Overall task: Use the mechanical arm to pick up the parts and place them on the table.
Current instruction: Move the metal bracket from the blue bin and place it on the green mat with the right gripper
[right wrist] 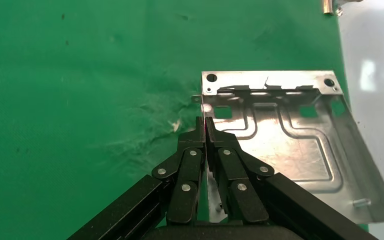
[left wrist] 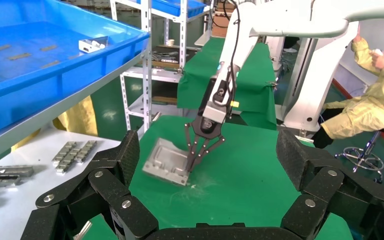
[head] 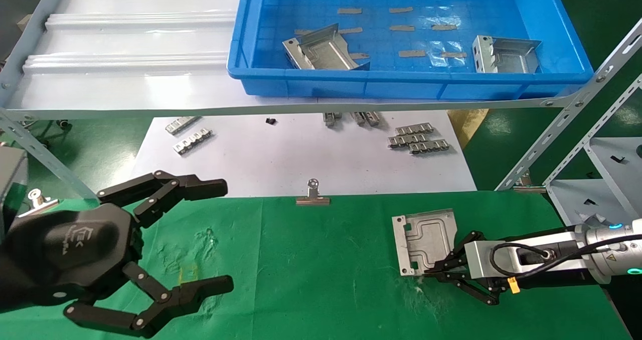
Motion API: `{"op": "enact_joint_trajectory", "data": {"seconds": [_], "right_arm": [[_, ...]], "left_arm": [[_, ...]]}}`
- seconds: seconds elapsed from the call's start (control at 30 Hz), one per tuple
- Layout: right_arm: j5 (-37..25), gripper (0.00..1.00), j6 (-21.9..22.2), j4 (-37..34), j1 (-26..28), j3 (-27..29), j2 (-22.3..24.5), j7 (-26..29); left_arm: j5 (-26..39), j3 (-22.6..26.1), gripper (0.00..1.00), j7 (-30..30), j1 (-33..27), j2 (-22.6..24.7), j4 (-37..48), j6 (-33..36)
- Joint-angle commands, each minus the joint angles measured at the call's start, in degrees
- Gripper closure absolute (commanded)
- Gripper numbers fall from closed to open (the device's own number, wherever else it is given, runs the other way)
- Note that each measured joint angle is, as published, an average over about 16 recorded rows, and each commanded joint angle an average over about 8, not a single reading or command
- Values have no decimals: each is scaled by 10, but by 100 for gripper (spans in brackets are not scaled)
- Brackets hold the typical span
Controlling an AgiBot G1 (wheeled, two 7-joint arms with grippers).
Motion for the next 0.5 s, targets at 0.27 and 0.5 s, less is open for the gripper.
{"op": "enact_joint_trajectory", "data": {"seconds": [0.27, 0.5], "right_arm": [[-21, 100, -10, -85, 18, -11, -28, -45], [-28, 70, -16, -138, 22, -15, -36, -71]], "left_arm": [[0, 0, 0, 0, 0, 0, 0, 0], [0, 0, 0, 0, 0, 0, 0, 0]]}}
